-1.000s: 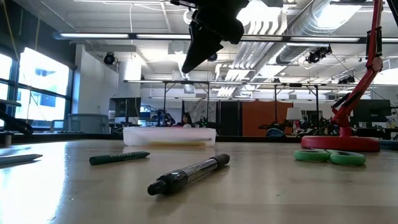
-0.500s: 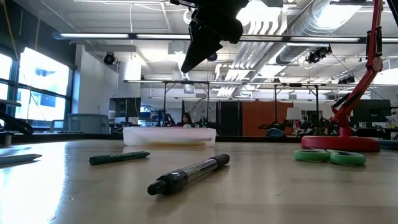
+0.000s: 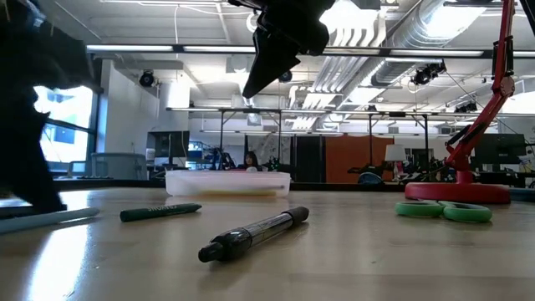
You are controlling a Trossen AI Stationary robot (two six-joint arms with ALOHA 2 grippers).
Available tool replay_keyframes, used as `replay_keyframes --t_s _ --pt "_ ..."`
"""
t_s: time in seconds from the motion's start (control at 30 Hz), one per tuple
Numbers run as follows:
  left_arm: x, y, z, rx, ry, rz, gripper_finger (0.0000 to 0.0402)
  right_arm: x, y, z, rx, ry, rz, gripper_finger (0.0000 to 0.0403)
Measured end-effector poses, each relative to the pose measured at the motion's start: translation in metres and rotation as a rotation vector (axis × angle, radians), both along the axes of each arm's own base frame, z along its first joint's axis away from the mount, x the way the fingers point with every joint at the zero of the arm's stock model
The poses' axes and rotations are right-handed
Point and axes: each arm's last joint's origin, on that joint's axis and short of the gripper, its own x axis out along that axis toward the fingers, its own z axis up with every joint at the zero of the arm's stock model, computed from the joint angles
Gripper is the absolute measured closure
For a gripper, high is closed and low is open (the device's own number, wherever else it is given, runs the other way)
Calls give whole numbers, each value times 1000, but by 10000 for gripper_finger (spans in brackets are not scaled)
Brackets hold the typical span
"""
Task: Pick & place school supplies into a supply box
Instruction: Put the left dark green crayon into the orange supply box
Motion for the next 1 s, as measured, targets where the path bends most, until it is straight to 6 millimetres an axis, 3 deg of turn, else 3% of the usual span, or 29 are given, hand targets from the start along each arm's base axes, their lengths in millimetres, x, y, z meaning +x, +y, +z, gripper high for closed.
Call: replay_keyframes --t_s 0.23,0.5,0.7,1.0 --pt "26 36 0 61 86 12 343 0 0 0 2 -1 -3 371" --pt "45 58 0 15 134 -4 268 0 0 0 1 0 -1 371" --pt "45 56 -1 10 92 40 241 0 0 0 0 0 0 371" --pt "27 26 -15 86 -26 64 266 0 0 0 -2 2 3 371"
